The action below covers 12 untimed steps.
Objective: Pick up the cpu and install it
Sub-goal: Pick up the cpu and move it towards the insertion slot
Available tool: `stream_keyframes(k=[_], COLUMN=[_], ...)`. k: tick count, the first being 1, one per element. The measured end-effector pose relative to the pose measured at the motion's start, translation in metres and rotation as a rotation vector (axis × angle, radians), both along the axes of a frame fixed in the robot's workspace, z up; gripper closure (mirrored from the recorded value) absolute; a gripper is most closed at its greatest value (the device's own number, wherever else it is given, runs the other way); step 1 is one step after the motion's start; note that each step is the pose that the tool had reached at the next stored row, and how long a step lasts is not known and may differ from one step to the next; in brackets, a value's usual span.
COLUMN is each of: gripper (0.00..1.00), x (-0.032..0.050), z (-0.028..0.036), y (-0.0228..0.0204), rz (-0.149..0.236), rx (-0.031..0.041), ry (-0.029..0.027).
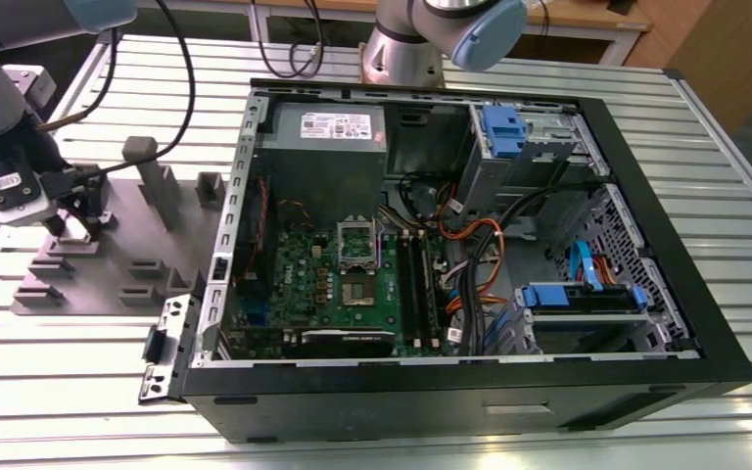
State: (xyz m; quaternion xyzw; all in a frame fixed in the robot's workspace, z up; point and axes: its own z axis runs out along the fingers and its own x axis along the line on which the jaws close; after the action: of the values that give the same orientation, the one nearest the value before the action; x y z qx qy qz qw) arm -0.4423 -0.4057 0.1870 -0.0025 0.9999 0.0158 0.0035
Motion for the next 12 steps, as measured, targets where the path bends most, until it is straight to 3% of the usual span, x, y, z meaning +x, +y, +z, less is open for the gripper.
stream_keyframes(k=[7,12], gripper=[0.53,0.53], x=[0.0,0.0], z=[0.0094,0.0127], y=[0.0,0.0], rz=[0.0,0.0], rx=[0.0,0.0], ry=[0.0,0.0])
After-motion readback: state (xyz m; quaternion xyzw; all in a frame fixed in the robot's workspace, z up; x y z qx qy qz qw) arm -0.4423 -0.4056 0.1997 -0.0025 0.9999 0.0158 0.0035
